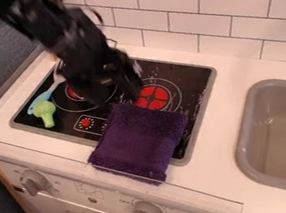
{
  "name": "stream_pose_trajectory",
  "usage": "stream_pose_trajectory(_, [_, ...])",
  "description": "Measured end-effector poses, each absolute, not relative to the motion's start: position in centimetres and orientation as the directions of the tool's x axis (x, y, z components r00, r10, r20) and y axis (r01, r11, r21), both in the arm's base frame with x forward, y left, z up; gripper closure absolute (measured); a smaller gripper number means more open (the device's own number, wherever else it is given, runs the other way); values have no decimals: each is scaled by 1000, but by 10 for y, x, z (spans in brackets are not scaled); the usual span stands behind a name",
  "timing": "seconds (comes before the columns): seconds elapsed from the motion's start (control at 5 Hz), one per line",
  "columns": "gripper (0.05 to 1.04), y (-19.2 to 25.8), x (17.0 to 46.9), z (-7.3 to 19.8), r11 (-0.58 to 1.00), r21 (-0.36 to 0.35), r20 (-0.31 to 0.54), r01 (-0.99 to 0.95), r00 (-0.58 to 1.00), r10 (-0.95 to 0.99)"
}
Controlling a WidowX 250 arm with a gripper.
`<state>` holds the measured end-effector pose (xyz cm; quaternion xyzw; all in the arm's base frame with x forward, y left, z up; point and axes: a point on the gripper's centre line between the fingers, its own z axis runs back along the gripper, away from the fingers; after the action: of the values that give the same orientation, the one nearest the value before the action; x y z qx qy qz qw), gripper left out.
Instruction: Move the purple cloth to the upper right corner of right burner
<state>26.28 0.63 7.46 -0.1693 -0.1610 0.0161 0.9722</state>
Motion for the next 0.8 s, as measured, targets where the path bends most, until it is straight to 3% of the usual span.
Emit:
stream_pose_trajectory(0.2, [82, -6, 246, 53, 952, -301, 344, 58, 937, 52])
stream_pose_trajectory(0.8, [82, -14, 261, 35, 991, -100, 397, 90, 917, -43])
